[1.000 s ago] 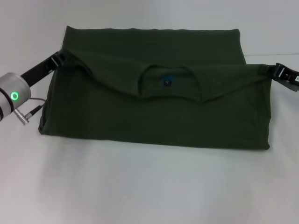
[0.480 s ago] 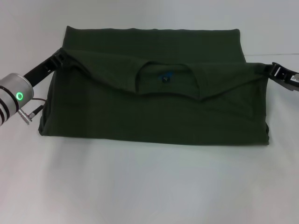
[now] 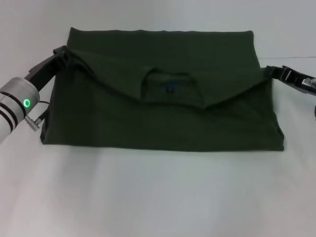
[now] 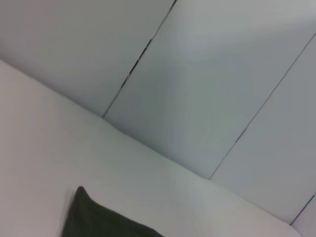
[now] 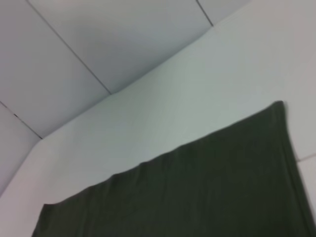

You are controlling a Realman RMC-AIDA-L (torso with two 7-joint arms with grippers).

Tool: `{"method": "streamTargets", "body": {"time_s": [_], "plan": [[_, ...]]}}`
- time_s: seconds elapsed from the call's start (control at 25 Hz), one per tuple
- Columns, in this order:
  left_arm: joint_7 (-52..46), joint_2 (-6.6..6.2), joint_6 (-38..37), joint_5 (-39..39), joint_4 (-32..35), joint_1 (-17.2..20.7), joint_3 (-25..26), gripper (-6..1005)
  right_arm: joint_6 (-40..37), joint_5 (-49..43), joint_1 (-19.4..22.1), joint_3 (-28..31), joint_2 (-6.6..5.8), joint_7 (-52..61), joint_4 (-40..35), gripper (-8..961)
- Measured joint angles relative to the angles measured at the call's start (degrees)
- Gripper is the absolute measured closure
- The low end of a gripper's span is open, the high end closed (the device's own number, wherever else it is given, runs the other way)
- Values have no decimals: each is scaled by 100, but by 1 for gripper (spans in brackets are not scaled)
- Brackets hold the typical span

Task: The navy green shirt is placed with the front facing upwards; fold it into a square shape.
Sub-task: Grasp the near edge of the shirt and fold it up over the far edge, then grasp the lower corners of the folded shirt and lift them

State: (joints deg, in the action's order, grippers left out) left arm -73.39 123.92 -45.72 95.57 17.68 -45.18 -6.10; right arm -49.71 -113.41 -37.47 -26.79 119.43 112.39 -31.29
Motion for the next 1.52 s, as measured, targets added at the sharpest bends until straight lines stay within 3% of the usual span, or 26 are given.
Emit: {"method": "streamTargets", "body": {"time_s": [0.2, 0.36, 0.44, 0.52, 0.64, 0.72, 0.84, 0.92, 1.0, 1.12, 1.16, 1.2, 1.36, 1.52], "plan": [[650, 10, -98, -479, -153, 38, 15, 877, -8, 171, -5, -2, -1, -215, 113, 730], [863, 18, -244, -623, -208, 101, 41, 742, -4, 174, -7, 4, 3, -269, 152, 651], [899, 22, -268, -809, -234, 150, 49, 674, -2, 178, -3, 32, 3, -270, 166, 557], [859, 18, -287, -986, -265, 212, -14, 470, -25, 209, 28, 58, -4, -270, 165, 462], [149, -36, -365, -975, -95, 450, -619, 419, -207, 321, 158, 68, -58, -243, 120, 333], [-904, -91, -461, -815, 277, 726, -1394, 385, -435, 414, 298, 71, -139, -208, 110, 250], [-2416, -201, -885, -150, 978, 1164, -2290, 334, -763, 518, 499, 72, -279, -132, 130, 147], [-3161, -265, -1338, 461, 1436, 1381, -2479, 300, -959, 530, 636, 71, -347, -68, 119, 84], [-4064, -400, -2029, 1551, 2053, 1518, -2438, 283, -1130, 524, 741, 69, -407, -57, 117, 22], [-4725, -577, -2614, 2683, 2487, 1486, -2207, 284, -1311, 500, 843, 23, -469, -56, 150, 24], [-4725, -577, -2614, 2683, 2487, 1486, -2207, 284, -1361, 497, 867, 16, -477, -56, 151, 25], [-5056, -700, -2917, 3455, 2705, 1375, -1958, 284, -1412, 495, 893, 12, -488, -57, 153, 26], [-5174, -805, -3037, 4164, 2780, 1187, -1819, 286, -1496, 474, 937, -29, -478, -96, 159, 26], [-5211, -835, -2903, 4367, 2687, 1056, -1933, 286, -1489, 456, 947, -125, -447, -109, 171, 27]]}}
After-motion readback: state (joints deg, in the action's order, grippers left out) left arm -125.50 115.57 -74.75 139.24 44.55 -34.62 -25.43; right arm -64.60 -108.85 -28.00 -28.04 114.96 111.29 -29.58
